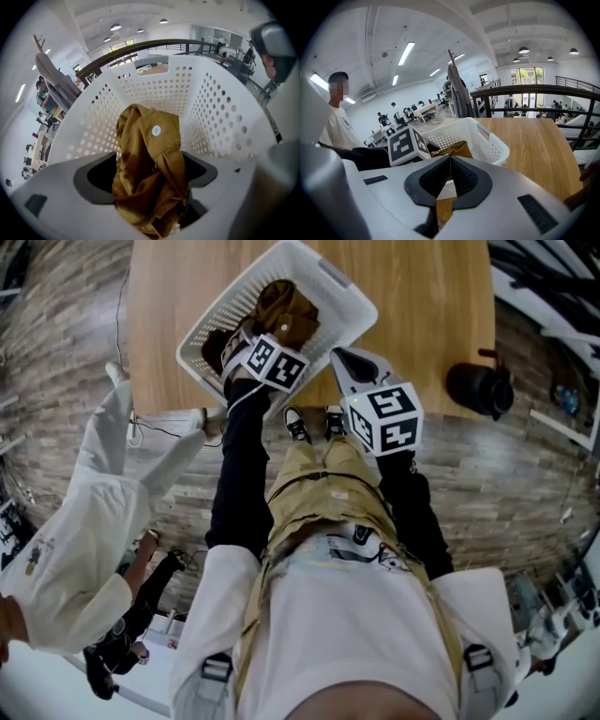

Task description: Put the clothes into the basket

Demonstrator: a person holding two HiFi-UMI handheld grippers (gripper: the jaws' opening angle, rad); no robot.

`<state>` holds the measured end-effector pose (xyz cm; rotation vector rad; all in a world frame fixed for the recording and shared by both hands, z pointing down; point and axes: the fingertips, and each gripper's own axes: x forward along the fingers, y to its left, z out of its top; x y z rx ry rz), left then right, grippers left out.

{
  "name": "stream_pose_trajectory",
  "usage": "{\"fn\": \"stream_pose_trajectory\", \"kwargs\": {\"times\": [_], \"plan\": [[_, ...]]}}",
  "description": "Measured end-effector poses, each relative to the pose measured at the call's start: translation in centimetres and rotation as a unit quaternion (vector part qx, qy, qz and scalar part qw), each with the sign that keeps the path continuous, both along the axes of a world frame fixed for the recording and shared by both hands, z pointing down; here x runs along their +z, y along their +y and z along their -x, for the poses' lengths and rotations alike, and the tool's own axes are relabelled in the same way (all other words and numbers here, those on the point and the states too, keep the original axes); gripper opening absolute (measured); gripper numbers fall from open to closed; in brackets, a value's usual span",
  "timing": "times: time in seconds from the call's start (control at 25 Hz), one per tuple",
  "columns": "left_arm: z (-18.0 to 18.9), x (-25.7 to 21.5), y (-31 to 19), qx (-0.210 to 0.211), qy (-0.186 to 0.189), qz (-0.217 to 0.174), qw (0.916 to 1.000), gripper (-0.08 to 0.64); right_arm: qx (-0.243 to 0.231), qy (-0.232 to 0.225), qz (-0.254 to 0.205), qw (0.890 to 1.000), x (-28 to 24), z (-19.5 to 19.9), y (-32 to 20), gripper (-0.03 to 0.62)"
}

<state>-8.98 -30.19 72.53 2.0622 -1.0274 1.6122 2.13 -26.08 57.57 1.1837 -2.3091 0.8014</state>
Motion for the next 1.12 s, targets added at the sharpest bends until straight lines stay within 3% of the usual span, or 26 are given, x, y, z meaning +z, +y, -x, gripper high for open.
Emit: {"fn": "stream_pose_trajectory", "kwargs": {"times": [0.24, 0.44, 0.56, 0.76, 0.88, 1.12], "plan": [[-0.2, -4.8, 0.3, -0.012, 0.022, -0.047, 0.9986, 0.408, -0.004, -0.013, -0.023, 1.000, -1.8, 0.6, 0.4, 0.021], [-0.4, -11.2, 0.9, -0.031, 0.078, -0.119, 0.9893, 0.395, -0.002, -0.022, -0.050, 0.998, -4.1, 1.2, 1.0, 0.021], [-0.6, -15.1, 1.3, -0.053, 0.127, -0.163, 0.9769, 0.288, 0.002, -0.030, -0.061, 0.998, -5.4, 1.2, 1.5, 0.021], [-0.8, -19.9, 1.4, -0.073, 0.171, -0.214, 0.9591, 0.250, -0.001, -0.038, -0.093, 0.995, -8.2, 1.0, 1.1, 0.021], [-1.1, -23.3, 1.2, -0.093, 0.211, -0.240, 0.9428, 0.219, 0.000, -0.044, -0.116, 0.992, -10.3, 1.0, 0.7, 0.021], [-1.1, -28.4, 1.2, -0.107, 0.234, -0.296, 0.9199, 0.132, 0.002, -0.049, -0.172, 0.984, -15.2, 1.5, 0.5, 0.021]]}}
